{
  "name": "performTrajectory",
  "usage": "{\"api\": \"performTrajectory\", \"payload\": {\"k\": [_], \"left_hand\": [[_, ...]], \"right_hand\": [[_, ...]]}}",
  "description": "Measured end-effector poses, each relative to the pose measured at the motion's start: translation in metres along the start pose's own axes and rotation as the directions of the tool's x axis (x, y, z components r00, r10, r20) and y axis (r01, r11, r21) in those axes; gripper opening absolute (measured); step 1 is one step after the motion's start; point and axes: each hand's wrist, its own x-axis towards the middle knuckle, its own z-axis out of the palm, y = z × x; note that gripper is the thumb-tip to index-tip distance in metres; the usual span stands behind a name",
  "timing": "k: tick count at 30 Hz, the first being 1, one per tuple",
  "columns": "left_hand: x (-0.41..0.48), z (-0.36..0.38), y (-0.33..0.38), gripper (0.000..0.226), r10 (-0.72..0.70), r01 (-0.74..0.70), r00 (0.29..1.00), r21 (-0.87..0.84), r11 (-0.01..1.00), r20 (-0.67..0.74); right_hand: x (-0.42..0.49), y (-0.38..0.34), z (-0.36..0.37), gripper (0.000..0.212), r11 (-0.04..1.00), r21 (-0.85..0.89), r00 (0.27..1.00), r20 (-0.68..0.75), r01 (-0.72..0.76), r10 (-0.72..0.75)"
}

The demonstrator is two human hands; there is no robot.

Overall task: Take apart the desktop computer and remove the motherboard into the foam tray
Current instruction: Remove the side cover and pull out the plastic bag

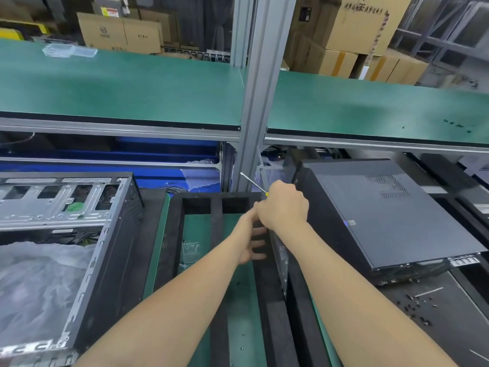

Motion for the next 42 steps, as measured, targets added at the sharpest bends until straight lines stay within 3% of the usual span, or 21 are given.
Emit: {"api": "performTrajectory", "payload": {"k": [4, 7, 11, 15, 18, 22, 25, 26, 28, 30, 32, 37, 40, 42], "left_hand": [[-0.01, -0.031, 0.003, 0.041, 0.039, -0.036, 0.987, 0.02, 0.999, -0.155], [-0.02, -0.051, 0.007, 0.031, 0.117, -0.093, 0.938, 0.087, 0.992, -0.325], [-0.059, -0.081, 0.03, 0.022, 0.287, -0.236, 0.859, 0.169, 0.957, -0.424], [-0.115, -0.119, 0.058, 0.019, 0.505, -0.405, 0.746, 0.307, 0.861, -0.434], [-0.161, -0.161, 0.071, 0.025, 0.618, -0.466, 0.651, 0.411, 0.784, -0.441], [-0.216, -0.235, 0.071, 0.03, 0.679, -0.433, 0.543, 0.528, 0.731, -0.495], [-0.248, -0.296, 0.063, 0.026, 0.721, -0.234, 0.49, 0.723, 0.65, -0.49], [-0.256, -0.315, 0.06, 0.027, 0.729, -0.138, 0.509, 0.792, 0.594, -0.458], [-0.269, -0.349, 0.052, 0.032, 0.691, 0.031, 0.622, 0.893, 0.448, -0.368], [-0.272, -0.375, 0.042, 0.055, 0.576, 0.162, 0.767, 0.954, 0.251, -0.282], [-0.268, -0.392, 0.035, 0.072, 0.476, 0.177, 0.85, 0.973, 0.148, -0.227], [-0.242, -0.415, 0.037, 0.08, 0.481, 0.121, 0.86, 0.983, 0.138, -0.173], [-0.232, -0.42, 0.041, 0.049, 0.526, 0.135, 0.843, 0.991, 0.0, -0.115], [-0.231, -0.422, 0.046, 0.028, 0.602, 0.068, 0.799, 0.996, -0.066, -0.015]], "right_hand": [[-0.004, 0.0, 0.001, 0.02, 0.999, 0.043, 0.998, 0.058, 0.006, -0.009], [-0.009, -0.007, -0.003, 0.03, 0.999, -0.026, 0.999, -0.01, 0.032, -0.033], [-0.019, -0.045, -0.011, 0.037, 0.987, -0.091, 0.985, -0.094, 0.134, -0.142], [-0.031, -0.103, -0.01, 0.03, 0.976, 0.141, 0.98, 0.083, 0.168, -0.181], [-0.048, -0.143, 0.001, 0.023, 0.894, 0.42, 0.938, 0.221, 0.155, -0.267], [-0.086, -0.195, 0.018, 0.023, 0.788, 0.602, 0.88, 0.297, 0.129, -0.37], [-0.118, -0.238, 0.031, 0.015, 0.773, 0.586, 0.837, 0.276, 0.242, -0.472], [-0.128, -0.252, 0.035, 0.012, 0.777, 0.566, 0.823, 0.277, 0.276, -0.495], [-0.147, -0.278, 0.047, 0.008, 0.797, 0.495, 0.799, 0.29, 0.345, -0.526], [-0.162, -0.3, 0.064, 0.022, 0.82, 0.43, 0.785, 0.321, 0.377, -0.53], [-0.173, -0.312, 0.08, 0.04, 0.856, 0.416, 0.793, 0.385, 0.308, -0.472], [-0.183, -0.322, 0.103, 0.043, 0.93, 0.247, 0.856, 0.378, 0.273, -0.352], [-0.186, -0.328, 0.099, 0.036, 0.943, 0.041, 0.907, 0.265, 0.33, -0.328], [-0.186, -0.331, 0.088, 0.024, 0.938, 0.009, 0.92, 0.195, 0.346, -0.341]]}}
